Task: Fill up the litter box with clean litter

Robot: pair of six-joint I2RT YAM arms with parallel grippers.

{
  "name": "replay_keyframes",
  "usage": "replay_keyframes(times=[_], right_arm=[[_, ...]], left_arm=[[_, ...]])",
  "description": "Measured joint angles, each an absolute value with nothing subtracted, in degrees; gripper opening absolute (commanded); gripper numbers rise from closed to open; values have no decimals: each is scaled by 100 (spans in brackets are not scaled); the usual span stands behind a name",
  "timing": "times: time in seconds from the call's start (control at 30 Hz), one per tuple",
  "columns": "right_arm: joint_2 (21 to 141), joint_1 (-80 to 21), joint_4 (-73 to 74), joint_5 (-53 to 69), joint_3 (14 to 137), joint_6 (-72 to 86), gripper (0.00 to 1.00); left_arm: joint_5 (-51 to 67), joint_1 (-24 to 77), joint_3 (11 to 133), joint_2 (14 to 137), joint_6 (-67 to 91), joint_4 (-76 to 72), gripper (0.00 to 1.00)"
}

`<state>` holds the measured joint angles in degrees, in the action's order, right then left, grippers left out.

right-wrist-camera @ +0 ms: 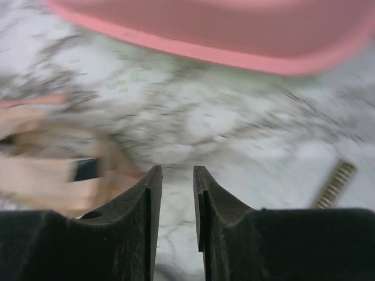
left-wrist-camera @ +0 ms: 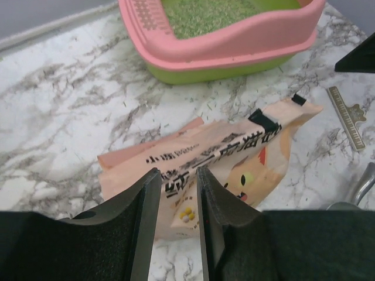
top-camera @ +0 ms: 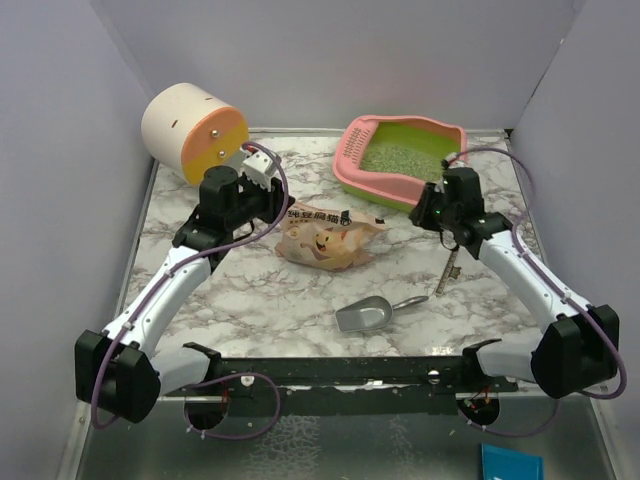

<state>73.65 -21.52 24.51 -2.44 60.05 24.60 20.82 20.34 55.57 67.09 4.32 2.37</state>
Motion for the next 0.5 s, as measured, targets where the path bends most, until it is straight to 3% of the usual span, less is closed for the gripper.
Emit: replay_keyframes(times=[0.2, 0.5], right_arm=[[6958, -290, 2777, -366, 4678, 3358, 28], [6652, 849, 2961, -414, 4099, 3929, 29]], left_arm=[[1916, 2034, 5085, 6617, 569, 582, 34], [1905, 2034, 5048, 6473, 574, 650, 34]])
